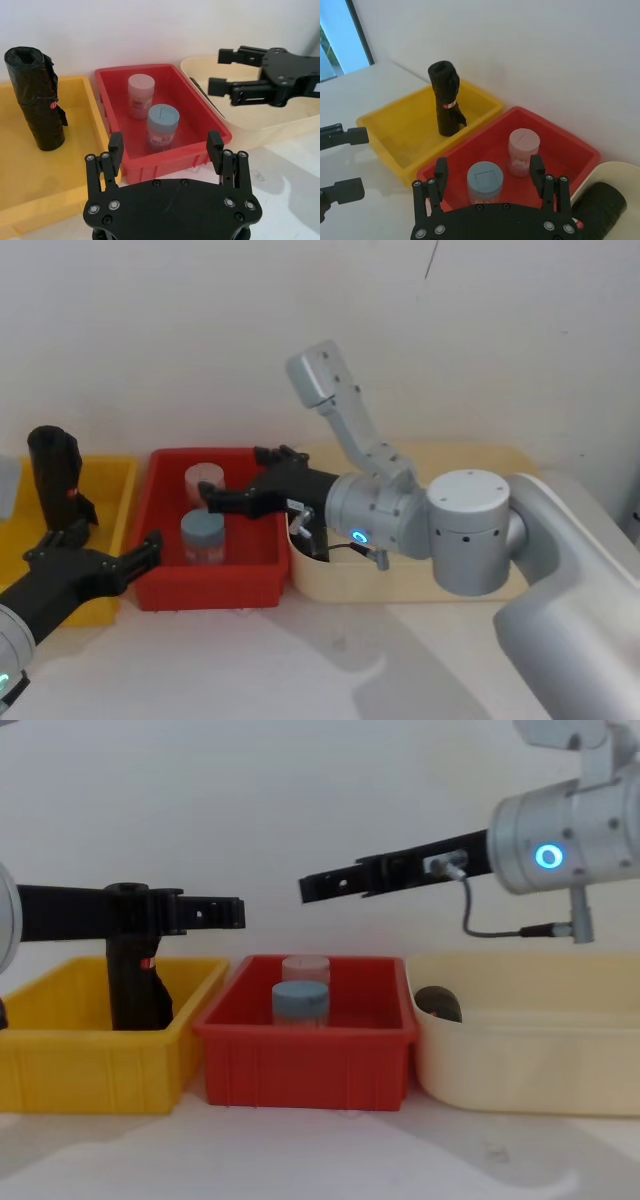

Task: Pick up the garbage bag with the one hand and transfer it to the other hand.

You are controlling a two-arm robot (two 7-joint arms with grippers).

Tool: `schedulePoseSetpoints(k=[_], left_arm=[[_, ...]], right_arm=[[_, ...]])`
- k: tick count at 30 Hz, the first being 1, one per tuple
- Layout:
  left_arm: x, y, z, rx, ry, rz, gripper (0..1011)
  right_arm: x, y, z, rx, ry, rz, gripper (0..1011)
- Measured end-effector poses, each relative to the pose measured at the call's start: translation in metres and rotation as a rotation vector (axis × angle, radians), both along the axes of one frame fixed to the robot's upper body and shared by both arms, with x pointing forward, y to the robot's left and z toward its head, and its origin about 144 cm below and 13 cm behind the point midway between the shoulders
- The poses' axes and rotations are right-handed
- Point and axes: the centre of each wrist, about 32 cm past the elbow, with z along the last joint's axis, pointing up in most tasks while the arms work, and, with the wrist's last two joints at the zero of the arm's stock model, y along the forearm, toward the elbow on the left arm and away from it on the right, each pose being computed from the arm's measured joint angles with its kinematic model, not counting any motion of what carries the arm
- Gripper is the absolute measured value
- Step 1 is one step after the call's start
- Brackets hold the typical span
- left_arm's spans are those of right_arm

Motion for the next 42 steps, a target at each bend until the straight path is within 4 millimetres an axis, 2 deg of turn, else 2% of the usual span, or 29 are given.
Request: schedulePoseSetpoints(k=[18,42], left_arm=[[0.000,0.000,0.000,0.000,0.001,0.000,1001],[0.000,0.000,0.000,0.000,0.001,0.000,1001]], right_arm=[[0.019,0.029,-0.008,-0.114,0.030,0.062,1000],[0.045,0.044,-0.023,-0.173,0.125,0.010,1000]])
